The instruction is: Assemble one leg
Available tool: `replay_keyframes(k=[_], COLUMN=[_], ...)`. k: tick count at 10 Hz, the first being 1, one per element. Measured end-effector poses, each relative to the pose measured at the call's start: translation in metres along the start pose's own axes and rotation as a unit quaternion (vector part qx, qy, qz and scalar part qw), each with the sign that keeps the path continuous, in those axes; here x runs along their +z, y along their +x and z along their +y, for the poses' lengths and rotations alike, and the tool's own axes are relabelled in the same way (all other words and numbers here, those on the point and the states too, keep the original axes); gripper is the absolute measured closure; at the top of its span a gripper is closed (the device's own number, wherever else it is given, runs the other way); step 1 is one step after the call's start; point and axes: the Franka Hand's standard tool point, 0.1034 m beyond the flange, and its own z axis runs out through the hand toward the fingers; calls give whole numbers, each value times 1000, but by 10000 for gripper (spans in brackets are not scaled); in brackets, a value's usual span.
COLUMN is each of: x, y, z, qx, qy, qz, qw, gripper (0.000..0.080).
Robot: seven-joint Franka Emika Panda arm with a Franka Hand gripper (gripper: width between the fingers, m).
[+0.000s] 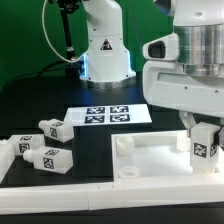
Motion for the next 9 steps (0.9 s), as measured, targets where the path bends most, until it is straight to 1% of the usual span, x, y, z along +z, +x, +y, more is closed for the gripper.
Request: replay_keyframes(k=[1, 2, 3, 4, 5, 6, 7, 9], x=[0, 0, 0, 0, 2, 2, 2, 3], y=[-2, -2, 0, 3, 3, 2, 2, 2], z=[-1, -1, -1, -3, -4, -4, -5, -5], qx=[86, 167, 255, 338, 421, 468, 495, 479], qy=[-9, -11, -8, 12, 25, 36, 40, 39], qz=[-1, -5, -12, -20, -28, -33, -32, -31], qw=[996, 986, 967, 941, 906, 882, 867, 877], gripper=[515, 515, 515, 515, 515, 515, 515, 515])
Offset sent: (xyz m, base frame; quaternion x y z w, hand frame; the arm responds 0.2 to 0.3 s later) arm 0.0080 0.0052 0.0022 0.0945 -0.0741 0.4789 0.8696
